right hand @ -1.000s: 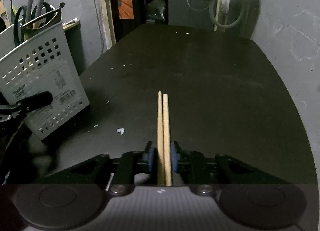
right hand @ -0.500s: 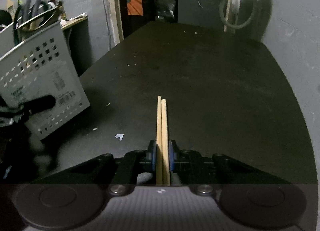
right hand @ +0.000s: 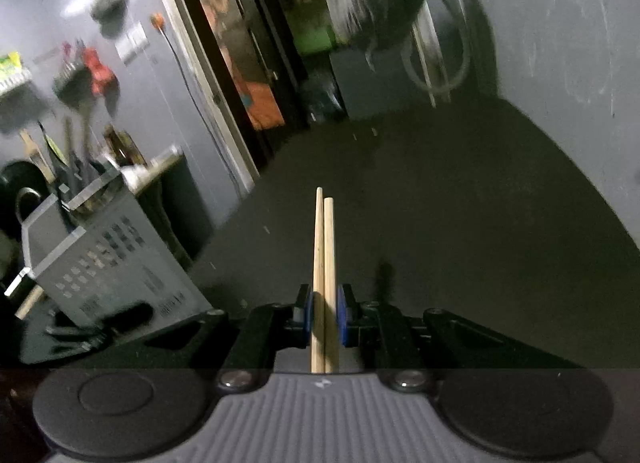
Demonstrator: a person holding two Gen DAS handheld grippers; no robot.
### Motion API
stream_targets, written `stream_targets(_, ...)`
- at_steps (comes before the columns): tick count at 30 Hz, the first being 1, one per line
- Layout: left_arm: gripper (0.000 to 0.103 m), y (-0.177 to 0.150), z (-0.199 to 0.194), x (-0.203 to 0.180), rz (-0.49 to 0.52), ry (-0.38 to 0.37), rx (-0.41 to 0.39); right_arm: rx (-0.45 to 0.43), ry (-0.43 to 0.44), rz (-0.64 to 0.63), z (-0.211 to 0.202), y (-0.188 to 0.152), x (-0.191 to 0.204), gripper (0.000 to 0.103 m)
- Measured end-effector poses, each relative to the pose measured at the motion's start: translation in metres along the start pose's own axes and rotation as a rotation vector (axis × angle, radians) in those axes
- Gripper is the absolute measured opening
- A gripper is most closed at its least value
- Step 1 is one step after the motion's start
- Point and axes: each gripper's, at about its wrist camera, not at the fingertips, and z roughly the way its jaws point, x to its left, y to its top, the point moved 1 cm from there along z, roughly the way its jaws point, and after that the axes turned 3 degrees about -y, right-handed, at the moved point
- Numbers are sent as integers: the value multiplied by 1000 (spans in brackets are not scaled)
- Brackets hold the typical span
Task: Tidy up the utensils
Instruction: 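Close the right tool on the pair of plain wooden chopsticks, then lift the chopsticks upright with the right tool above the caddy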
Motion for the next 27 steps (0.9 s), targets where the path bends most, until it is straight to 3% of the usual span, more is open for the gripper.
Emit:
stream_targets(15,78,0,0,-2,4,2,-2,-307,111,-37,-35,11,19,14)
stream_targets(27,78,0,-1,-3,5,3,-2,-443,125,-72,-59,29,37,14)
